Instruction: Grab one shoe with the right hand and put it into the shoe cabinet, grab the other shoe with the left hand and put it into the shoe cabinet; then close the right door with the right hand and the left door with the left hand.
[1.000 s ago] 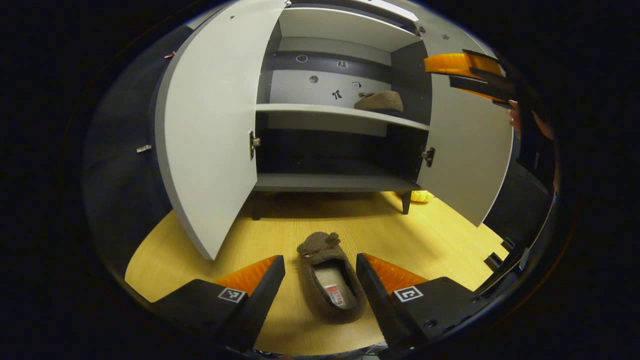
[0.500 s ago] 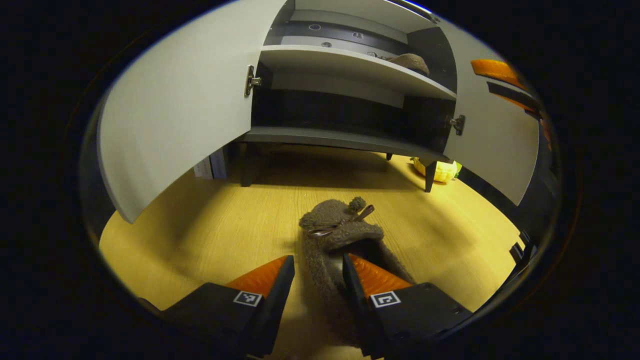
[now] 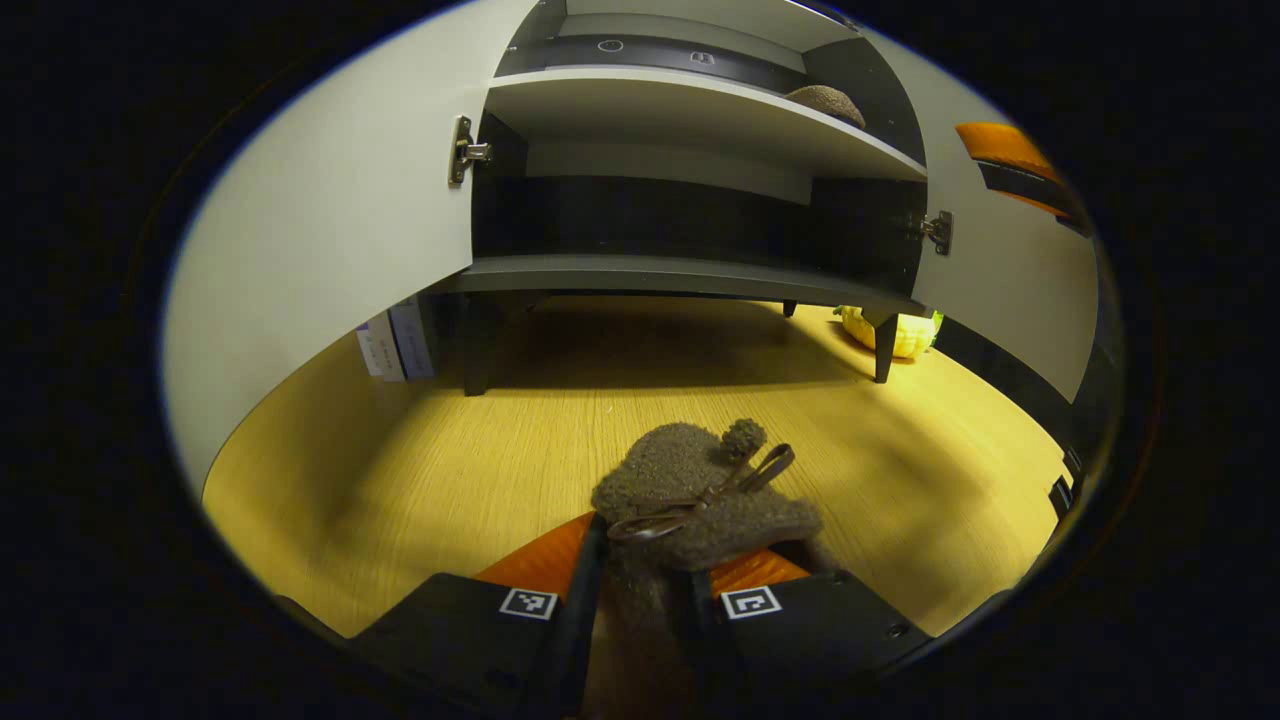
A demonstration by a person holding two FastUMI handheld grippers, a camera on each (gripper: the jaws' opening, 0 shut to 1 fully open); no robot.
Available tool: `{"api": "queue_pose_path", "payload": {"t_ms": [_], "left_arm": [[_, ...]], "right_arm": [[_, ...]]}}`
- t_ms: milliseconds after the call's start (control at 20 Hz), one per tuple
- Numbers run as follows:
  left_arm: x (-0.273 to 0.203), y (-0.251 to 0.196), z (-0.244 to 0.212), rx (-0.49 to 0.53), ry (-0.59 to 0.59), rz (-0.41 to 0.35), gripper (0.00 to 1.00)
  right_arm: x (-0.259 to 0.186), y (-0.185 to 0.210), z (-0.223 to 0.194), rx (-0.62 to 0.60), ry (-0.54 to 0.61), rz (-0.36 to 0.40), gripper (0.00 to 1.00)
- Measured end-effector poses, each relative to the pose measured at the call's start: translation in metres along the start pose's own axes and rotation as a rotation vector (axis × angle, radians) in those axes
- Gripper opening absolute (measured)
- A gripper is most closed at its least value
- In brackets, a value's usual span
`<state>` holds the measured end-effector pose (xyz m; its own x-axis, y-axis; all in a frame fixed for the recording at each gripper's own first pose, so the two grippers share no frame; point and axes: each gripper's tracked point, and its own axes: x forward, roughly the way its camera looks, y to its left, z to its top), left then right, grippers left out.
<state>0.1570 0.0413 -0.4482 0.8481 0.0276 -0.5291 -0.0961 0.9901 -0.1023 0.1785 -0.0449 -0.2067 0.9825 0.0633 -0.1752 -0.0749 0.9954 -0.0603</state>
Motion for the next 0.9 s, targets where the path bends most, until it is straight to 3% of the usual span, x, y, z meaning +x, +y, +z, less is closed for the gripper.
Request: {"api": "queue_pose_path", "payload": {"t_ms": [150, 300, 550, 800, 900], "left_arm": [[0.011, 0.002, 0.005, 0.024, 0.004, -0.004, 0.36], [0.014, 0.005, 0.009, 0.045, 0.003, -0.001, 0.11], [-0.014, -0.002, 0.027, 0.021, 0.01, -0.012, 0.07], [-0.104, -0.01, 0.102, 0.058, -0.026, 0.044, 0.07], [-0.141, -0.022, 0.141, 0.053, -0.063, 0.031, 0.07]], "right_arm": [[0.007, 0.001, -0.006, -0.001, 0.019, 0.016, 0.99], [0.013, 0.003, -0.014, 0.002, 0.042, 0.033, 0.99], [0.01, 0.002, -0.008, 0.012, 0.048, 0.033, 0.99], [-0.003, 0.005, 0.001, 0.032, 0.09, 0.031, 0.99], [-0.011, 0.009, 0.01, 0.053, 0.096, 0.04, 0.98]]}}
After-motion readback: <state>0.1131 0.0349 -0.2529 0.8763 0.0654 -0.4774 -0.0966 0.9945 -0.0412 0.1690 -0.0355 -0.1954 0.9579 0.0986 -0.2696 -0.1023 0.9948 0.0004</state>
